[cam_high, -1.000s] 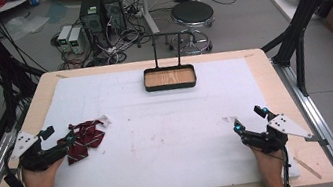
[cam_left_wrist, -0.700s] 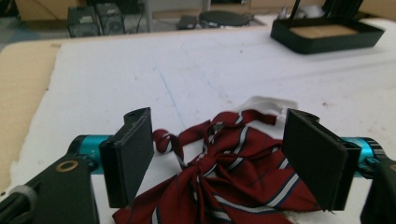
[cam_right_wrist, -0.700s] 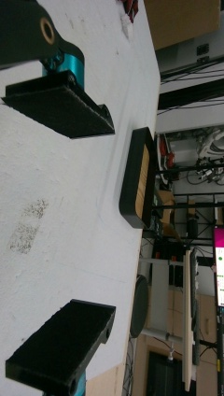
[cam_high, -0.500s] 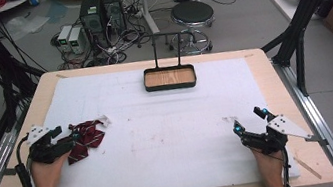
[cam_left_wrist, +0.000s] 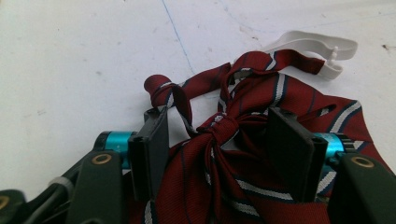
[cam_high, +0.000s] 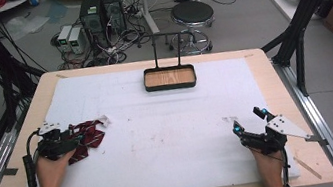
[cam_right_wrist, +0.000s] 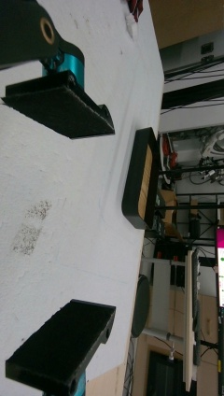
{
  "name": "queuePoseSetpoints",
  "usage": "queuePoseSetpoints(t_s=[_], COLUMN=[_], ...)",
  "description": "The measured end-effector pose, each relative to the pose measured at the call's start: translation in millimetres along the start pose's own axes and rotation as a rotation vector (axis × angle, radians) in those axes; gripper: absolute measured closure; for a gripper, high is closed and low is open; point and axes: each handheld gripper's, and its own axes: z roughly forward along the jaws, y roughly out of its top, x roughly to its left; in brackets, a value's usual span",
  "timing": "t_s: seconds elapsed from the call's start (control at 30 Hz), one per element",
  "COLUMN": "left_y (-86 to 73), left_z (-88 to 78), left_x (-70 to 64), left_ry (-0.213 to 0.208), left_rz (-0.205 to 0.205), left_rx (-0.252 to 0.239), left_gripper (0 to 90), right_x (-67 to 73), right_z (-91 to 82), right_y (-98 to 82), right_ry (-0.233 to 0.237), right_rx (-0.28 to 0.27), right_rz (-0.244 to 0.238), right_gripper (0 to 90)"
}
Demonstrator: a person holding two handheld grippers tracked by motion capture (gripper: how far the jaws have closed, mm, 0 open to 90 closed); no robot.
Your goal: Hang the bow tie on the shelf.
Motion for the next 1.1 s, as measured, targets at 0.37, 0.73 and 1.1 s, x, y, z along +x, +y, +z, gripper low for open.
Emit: queuePoseSetpoints(t_s=[0.37,0.73,1.1], left_y=[-0.2,7.1,33.9], left_z=[0.8,-15.9,-33.7], left_x=[-3.8,-20.1,-42.9], left_ry=[0.030,0.016,-0.061], left_rz=[0.028,0.156,0.220], left_rx=[0.014,-0.102,-0.204], left_gripper=[65.6,74.1,74.1], right_x=[0.8,0.4,0.5], right_z=[-0.9,-0.8,-0.7], right_y=[-0.5,-0.5,-0.6], right_ry=[-0.003,-0.001,0.000], right_rx=[0.007,0.006,0.010], right_rz=[0.002,0.004,0.002], right_gripper=[10.9,10.9,10.9])
